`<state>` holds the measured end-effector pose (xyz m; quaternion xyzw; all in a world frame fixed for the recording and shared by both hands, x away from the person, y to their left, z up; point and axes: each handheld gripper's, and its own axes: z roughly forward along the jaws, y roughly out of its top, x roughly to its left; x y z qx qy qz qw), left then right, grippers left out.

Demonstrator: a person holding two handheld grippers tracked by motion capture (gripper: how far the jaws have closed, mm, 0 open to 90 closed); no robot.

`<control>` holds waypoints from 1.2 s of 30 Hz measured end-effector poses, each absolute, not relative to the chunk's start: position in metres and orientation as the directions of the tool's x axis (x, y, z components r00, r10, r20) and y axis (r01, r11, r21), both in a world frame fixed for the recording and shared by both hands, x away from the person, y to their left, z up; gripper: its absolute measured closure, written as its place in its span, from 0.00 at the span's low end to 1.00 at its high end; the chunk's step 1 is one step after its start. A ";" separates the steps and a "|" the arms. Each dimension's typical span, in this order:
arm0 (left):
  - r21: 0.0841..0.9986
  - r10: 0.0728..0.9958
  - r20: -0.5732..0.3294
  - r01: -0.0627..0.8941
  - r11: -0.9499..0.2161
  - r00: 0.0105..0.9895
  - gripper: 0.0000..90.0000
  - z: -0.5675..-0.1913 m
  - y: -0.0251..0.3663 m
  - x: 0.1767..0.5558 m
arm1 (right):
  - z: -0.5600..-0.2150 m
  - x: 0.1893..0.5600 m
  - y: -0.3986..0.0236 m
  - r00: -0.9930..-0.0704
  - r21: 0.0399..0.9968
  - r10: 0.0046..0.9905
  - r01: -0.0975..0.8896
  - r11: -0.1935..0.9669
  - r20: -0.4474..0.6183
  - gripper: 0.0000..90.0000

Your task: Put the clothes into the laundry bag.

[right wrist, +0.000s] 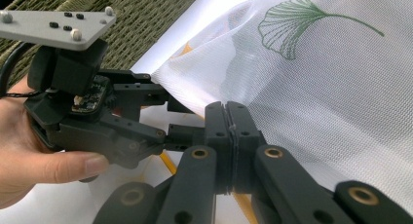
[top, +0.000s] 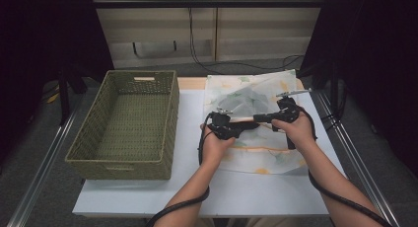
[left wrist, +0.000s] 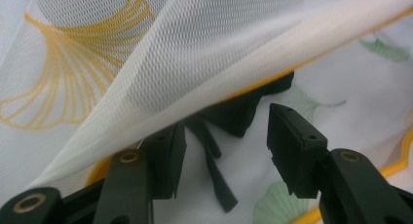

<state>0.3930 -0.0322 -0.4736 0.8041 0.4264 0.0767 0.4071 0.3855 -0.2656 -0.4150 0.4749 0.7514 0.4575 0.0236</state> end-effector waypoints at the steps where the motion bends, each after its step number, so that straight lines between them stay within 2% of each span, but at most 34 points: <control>1: 0.717 0.748 -0.210 0.619 -0.321 0.630 0.56 -0.473 -0.032 0.392 | -0.415 0.386 -0.266 -0.549 0.711 0.735 0.691 0.131 0.398 1.00; 7: 0.689 0.762 -0.173 0.630 -0.359 0.624 0.64 -0.474 -0.027 0.391 | -0.414 0.386 -0.265 -0.550 0.710 0.734 0.691 0.132 0.399 1.00; 11: 0.670 0.753 -0.197 0.647 -0.364 0.628 0.71 -0.478 -0.027 0.391 | -0.414 0.386 -0.265 -0.548 0.710 0.735 0.692 0.131 0.399 1.00; 14: 0.665 0.746 -0.223 0.657 -0.355 0.628 0.81 -0.479 -0.027 0.390 | -0.414 0.386 -0.265 -0.547 0.710 0.735 0.692 0.130 0.400 1.00; 16: 0.651 0.738 -0.251 0.674 -0.350 0.626 0.95 -0.480 -0.028 0.390 | -0.414 0.386 -0.265 -0.546 0.709 0.736 0.694 0.129 0.400 1.00; 17: 0.654 0.741 -0.261 0.678 -0.336 0.619 0.97 -0.480 -0.029 0.390 | -0.414 0.386 -0.265 -0.548 0.710 0.735 0.692 0.131 0.399 1.00; 36: 0.729 0.811 -0.246 0.653 -0.206 0.530 0.98 -0.486 -0.031 0.407 | -0.416 0.386 -0.264 -0.553 0.711 0.729 0.691 0.130 0.404 1.00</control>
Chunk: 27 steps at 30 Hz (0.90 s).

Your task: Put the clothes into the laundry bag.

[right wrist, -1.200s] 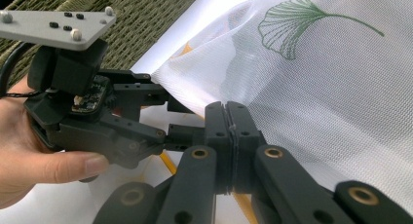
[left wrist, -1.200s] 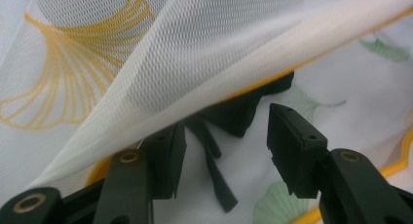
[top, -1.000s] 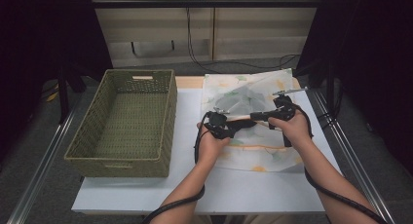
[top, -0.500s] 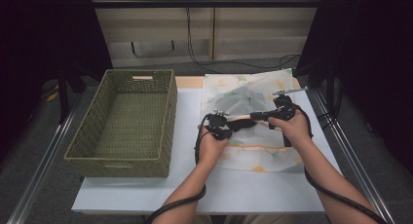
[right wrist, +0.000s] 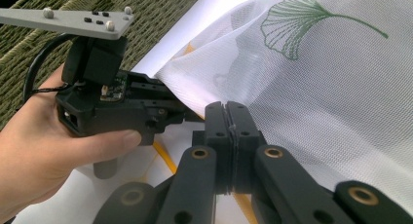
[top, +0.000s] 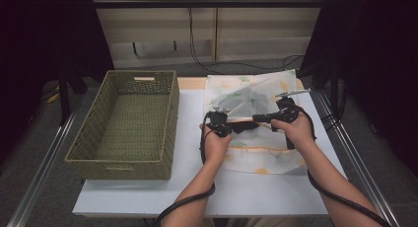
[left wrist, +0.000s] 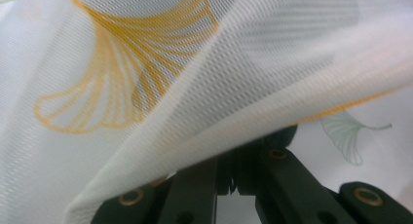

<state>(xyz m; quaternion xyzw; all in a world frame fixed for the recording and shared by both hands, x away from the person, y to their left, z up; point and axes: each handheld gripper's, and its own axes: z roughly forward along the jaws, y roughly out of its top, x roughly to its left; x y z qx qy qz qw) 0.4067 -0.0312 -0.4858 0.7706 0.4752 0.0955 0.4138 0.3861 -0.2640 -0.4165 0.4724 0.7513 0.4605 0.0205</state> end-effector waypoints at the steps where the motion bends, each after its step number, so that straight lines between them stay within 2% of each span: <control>1: 0.730 0.809 -0.252 0.653 -0.201 0.531 0.98 -0.486 -0.031 0.407 | -0.416 0.386 -0.264 -0.553 0.711 0.728 0.691 0.129 0.405 1.00; 6: 0.724 0.797 -0.259 0.656 -0.214 0.546 0.97 -0.486 -0.028 0.405 | -0.415 0.385 -0.263 -0.553 0.709 0.729 0.692 0.131 0.404 1.00; 9: 0.722 0.786 -0.257 0.652 -0.230 0.562 0.92 -0.484 -0.028 0.403 | -0.415 0.385 -0.263 -0.553 0.711 0.730 0.690 0.133 0.401 1.00; 18: 0.725 0.777 -0.246 0.642 -0.249 0.580 0.64 -0.477 -0.027 0.395 | -0.417 0.384 -0.264 -0.551 0.709 0.730 0.693 0.130 0.405 1.00; 23: 0.720 0.756 -0.272 0.647 -0.251 0.595 0.47 -0.472 -0.025 0.389 | -0.419 0.383 -0.265 -0.552 0.704 0.726 0.698 0.134 0.409 1.00; 27: 0.715 0.740 -0.270 0.642 -0.275 0.616 0.37 -0.471 -0.025 0.385 | -0.420 0.381 -0.265 -0.550 0.701 0.725 0.701 0.132 0.415 1.00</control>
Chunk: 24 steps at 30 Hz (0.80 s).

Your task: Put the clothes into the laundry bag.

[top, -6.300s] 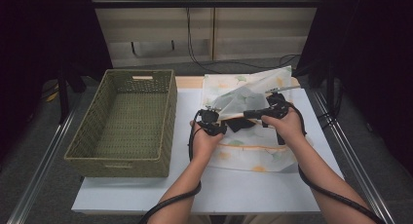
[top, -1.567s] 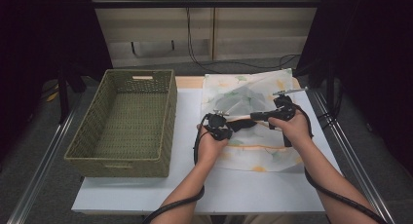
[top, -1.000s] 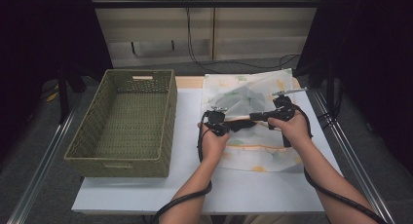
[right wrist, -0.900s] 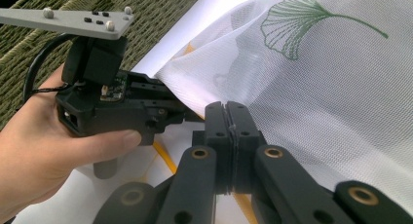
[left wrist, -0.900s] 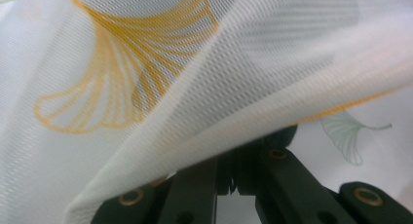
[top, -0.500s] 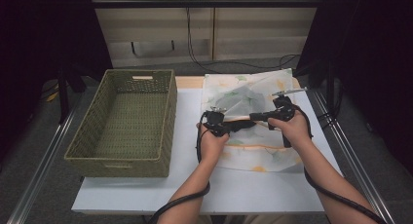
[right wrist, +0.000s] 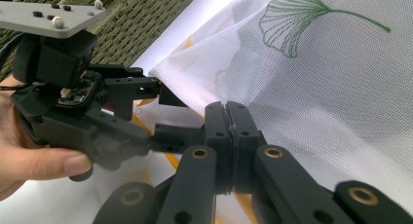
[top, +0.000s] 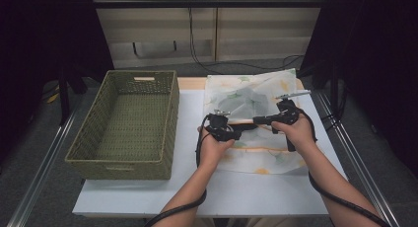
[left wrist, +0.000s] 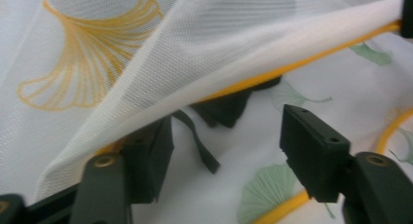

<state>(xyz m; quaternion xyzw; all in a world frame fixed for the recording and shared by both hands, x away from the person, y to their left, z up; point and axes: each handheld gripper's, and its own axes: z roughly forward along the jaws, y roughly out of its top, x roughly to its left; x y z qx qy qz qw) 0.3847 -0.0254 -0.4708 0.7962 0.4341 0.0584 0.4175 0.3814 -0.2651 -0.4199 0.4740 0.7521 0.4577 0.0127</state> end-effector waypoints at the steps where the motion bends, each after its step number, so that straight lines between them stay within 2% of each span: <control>1: 0.710 0.734 -0.266 0.642 -0.290 0.625 0.36 -0.471 -0.025 0.384 | -0.420 0.381 -0.265 -0.549 0.700 0.725 0.703 0.130 0.416 1.00; 24: 0.704 0.688 -0.270 0.626 -0.336 0.673 0.21 -0.468 -0.008 0.364 | -0.437 0.367 -0.267 -0.566 0.685 0.713 0.710 0.165 0.415 0.99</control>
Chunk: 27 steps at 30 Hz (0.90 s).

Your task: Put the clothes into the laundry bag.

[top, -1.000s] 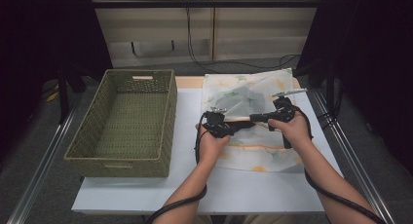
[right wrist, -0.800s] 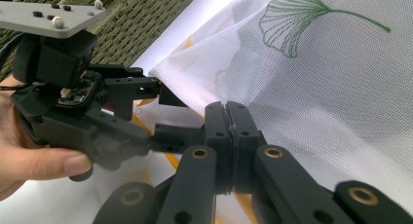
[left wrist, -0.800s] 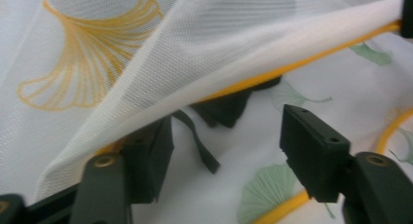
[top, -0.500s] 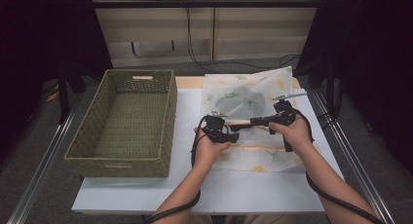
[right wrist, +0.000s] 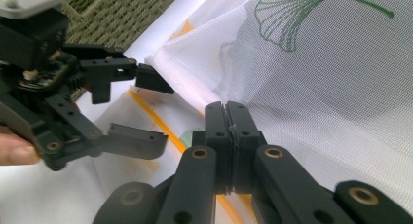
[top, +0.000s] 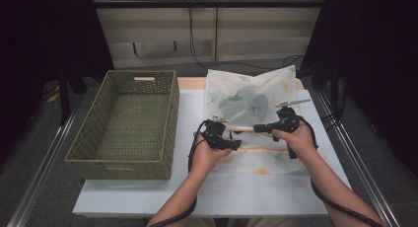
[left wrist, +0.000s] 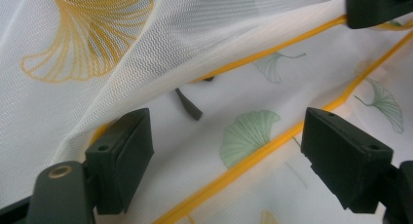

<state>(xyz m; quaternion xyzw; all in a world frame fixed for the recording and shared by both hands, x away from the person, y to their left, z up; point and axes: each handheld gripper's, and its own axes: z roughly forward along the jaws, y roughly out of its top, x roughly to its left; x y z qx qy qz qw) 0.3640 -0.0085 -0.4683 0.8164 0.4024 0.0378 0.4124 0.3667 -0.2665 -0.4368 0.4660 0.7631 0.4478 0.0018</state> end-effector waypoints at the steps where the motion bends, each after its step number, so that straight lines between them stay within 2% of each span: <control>1: 0.707 0.689 -0.278 0.628 -0.326 0.670 0.21 -0.468 -0.009 0.363 | -0.438 0.366 -0.267 -0.564 0.684 0.714 0.711 0.165 0.414 0.99; 27: 0.702 0.699 -0.235 0.615 -0.359 0.675 0.17 -0.462 0.006 0.356 | -0.464 0.352 -0.275 -0.562 0.661 0.714 0.727 0.184 0.418 0.99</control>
